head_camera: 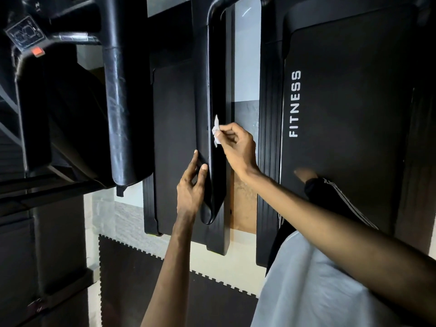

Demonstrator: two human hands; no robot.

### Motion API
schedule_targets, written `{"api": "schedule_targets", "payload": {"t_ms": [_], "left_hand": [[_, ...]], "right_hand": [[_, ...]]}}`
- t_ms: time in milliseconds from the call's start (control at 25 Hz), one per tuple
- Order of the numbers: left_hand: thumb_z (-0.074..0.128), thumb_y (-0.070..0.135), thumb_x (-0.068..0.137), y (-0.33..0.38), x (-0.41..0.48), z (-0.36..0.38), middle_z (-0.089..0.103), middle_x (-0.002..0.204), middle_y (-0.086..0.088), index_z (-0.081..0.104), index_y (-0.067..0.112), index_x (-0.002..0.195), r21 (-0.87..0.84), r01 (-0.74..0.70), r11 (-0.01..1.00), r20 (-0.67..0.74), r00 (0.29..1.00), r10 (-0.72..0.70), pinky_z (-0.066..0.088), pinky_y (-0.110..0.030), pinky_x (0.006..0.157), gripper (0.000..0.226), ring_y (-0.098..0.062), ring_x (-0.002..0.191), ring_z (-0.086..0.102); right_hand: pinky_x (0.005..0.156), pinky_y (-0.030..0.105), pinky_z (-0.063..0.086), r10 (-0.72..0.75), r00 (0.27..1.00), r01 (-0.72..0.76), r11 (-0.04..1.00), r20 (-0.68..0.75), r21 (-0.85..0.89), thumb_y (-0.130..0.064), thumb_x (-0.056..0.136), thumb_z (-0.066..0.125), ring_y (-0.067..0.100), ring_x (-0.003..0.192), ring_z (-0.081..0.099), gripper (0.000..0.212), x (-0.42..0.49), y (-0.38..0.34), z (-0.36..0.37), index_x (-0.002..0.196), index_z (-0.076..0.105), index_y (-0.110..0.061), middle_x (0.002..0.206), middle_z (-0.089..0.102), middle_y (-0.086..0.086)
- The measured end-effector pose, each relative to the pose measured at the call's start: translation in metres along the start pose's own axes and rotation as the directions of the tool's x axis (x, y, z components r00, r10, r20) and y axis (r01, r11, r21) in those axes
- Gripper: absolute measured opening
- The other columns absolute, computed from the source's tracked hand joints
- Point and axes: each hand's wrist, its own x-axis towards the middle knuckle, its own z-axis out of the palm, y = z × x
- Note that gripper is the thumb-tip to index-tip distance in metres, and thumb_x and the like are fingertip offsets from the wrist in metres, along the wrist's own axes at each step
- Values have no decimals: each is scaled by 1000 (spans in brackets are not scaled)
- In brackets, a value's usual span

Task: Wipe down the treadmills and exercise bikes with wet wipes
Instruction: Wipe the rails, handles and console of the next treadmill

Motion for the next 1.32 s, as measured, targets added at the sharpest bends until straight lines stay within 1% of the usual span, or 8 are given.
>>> {"api": "schedule_targets", "payload": {"t_ms": [200, 440, 600, 720, 880, 1080, 1200, 1320], "left_hand": [[59, 48, 100, -13, 2, 0, 54, 144, 23, 49, 41, 147, -21, -48, 999, -11, 999, 48, 37, -31, 118, 48, 4, 135, 46], [57, 46, 101, -21, -3, 2, 54, 144, 22, 48, 40, 147, -19, -117, 993, -9, 993, 117, 39, -27, 115, 47, 4, 133, 48], [61, 40, 101, -28, -7, -3, 57, 142, 20, 54, 37, 144, -56, -177, 983, 1, 984, 177, 38, -30, 116, 44, 5, 133, 48], [63, 39, 99, -34, -13, -7, 56, 142, 20, 55, 34, 144, -39, -219, 975, 30, 975, 220, 37, -31, 118, 45, 6, 134, 47], [63, 49, 96, -37, -14, -8, 55, 136, 30, 47, 41, 148, 41, -228, 973, 72, 972, 224, 38, -32, 117, 55, 6, 133, 47], [63, 52, 96, -40, -13, -9, 66, 106, 32, 44, 46, 148, 66, -224, 972, 88, 972, 218, 43, -25, 108, 57, 8, 111, 60], [63, 55, 94, -45, -15, -8, 58, 140, 22, 43, 48, 147, 22, -210, 977, 105, 973, 207, 38, -29, 116, 57, 5, 130, 51], [63, 54, 94, -54, -16, -10, 57, 142, 18, 45, 43, 148, -19, -203, 979, 118, 972, 204, 38, -33, 117, 59, 4, 130, 51]], "right_hand": [[76, 21, 54, -314, 933, 357, 870, 177, -340, -20, 89, 75, 8, 78, 63, 17, 11, -18, -4, 106, 79, -16, 97, 63, 0], [77, 14, 48, -380, 842, 534, 688, 382, -492, -12, 93, 65, 8, 84, 59, 14, -3, -9, -8, 103, 75, -9, 103, 59, 2], [79, 24, 57, -341, 921, 388, 851, 190, -354, -16, 94, 67, 6, 87, 66, 5, -38, 23, -16, 97, 66, -12, 101, 67, -3], [81, 27, 59, -163, 986, 167, 959, 37, -228, -16, 92, 71, 4, 87, 70, 5, -48, 52, -7, 94, 68, -13, 92, 73, -7], [82, 39, 59, 117, 987, -136, 972, -108, -189, -22, 88, 75, 8, 80, 71, 8, -22, 82, -7, 95, 71, -26, 80, 72, -13], [83, 38, 60, 1, 996, -16, 984, -84, -177, -23, 86, 75, 6, 81, 72, 11, -68, 102, -4, 87, 72, -34, 89, 75, -8], [84, 31, 59, -24, 996, 17, 997, -84, -80, -19, 87, 77, 2, 82, 71, 11, -61, 96, -5, 92, 76, -29, 86, 75, -13], [85, 39, 60, -2, 992, -6, 998, -126, -62, -14, 87, 76, 3, 80, 70, 14, -44, 90, -3, 93, 75, -27, 82, 73, -14]]}}
